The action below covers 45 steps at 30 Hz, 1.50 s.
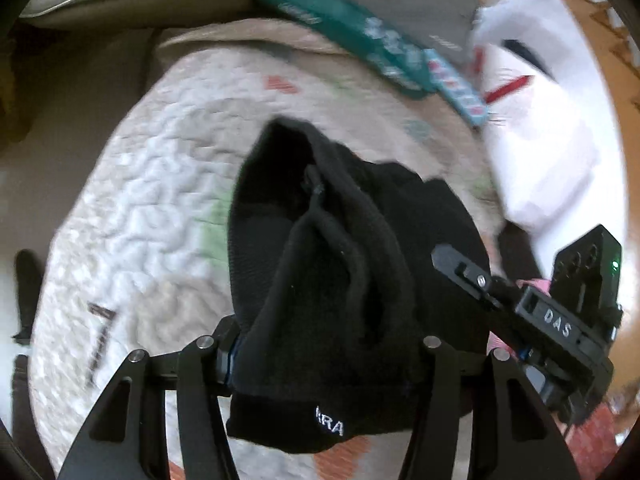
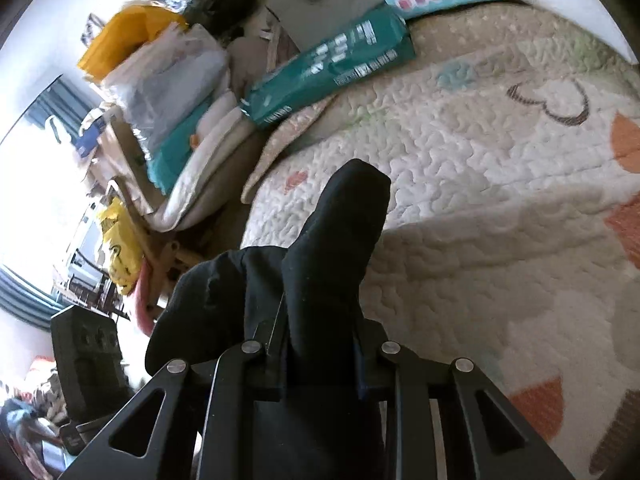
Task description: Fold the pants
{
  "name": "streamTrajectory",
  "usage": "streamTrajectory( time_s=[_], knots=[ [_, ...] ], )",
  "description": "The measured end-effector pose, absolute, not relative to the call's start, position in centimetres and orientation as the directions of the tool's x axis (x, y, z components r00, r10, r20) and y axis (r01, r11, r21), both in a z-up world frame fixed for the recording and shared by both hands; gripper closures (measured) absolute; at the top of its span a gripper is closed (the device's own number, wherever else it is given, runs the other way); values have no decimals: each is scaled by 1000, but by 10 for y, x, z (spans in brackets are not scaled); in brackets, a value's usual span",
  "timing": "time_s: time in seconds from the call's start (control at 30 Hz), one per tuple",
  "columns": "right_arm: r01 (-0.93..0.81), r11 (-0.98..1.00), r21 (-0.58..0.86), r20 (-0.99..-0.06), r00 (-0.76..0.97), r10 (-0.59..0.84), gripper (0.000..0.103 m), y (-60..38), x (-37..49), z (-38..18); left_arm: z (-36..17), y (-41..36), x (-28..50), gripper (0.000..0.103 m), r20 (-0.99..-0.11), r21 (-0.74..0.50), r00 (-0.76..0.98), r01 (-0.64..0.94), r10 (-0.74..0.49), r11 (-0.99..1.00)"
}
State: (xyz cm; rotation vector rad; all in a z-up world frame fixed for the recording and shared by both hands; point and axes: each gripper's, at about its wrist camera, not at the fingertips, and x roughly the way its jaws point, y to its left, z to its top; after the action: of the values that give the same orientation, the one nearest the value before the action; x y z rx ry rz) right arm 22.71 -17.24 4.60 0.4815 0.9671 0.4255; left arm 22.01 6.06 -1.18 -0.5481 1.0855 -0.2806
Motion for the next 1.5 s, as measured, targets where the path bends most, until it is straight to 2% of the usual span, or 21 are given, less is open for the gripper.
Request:
streamTrajectory(
  time_s=[0.03,0.1,0.17,0.23,0.43,0.53,0.63,0.73,0.83,0.93,1.0,1.17,1.3,1.4,1.5],
  knots=[
    [-111,817,566,-691,477,544,72,-169,236,34,-20,64,224,45,-779,-530,432,-65,-455,845],
    [-70,837,543,-735,442,514,58,-166,243,13,-29,67,225,40,-786,-531,411,-67,-462,845],
    [-37,851,523,-749,456,481,35,-168,242,-2,-31,71,220,40,-776,-541,420,-57,-471,839],
    [-9,845,535,-745,468,476,27,-174,240,-10,-32,75,216,39,-769,-555,416,-57,-486,830],
    [8,835,550,-739,470,483,24,-178,237,-14,-18,97,201,40,-714,-633,449,-85,-537,770],
    [12,844,535,-747,474,467,24,-181,237,-5,5,104,192,40,-685,-635,508,-66,-522,769],
    [-1,864,503,-720,553,420,24,-187,229,14,21,103,199,40,-671,-630,551,-73,-495,773],
    [8,890,457,-719,593,363,24,-188,232,27,14,98,218,40,-712,-602,539,-139,-450,786],
    [30,902,431,-738,587,333,24,-187,248,27,-8,88,225,40,-795,-527,467,-214,-388,822],
    [57,951,303,-795,566,219,24,-182,268,21,-24,80,216,37,-826,-465,453,-207,-337,861],
    [67,975,211,-827,543,142,24,-180,281,13,-28,79,212,36,-815,-463,475,-191,-332,866],
    [65,991,118,-864,499,71,15,-181,294,-2,-35,102,209,34,-738,-611,499,-207,-455,764],
    [100,975,199,-822,559,110,15,-194,282,13,-33,114,199,34,-710,-658,493,-209,-503,724],
    [101,961,259,-776,614,144,15,-208,256,36,-21,120,185,34,-726,-626,506,-206,-466,752],
    [72,965,252,-755,639,149,14,-213,221,54,-7,125,166,34,-749,-584,514,-215,-418,783]
  ],
)
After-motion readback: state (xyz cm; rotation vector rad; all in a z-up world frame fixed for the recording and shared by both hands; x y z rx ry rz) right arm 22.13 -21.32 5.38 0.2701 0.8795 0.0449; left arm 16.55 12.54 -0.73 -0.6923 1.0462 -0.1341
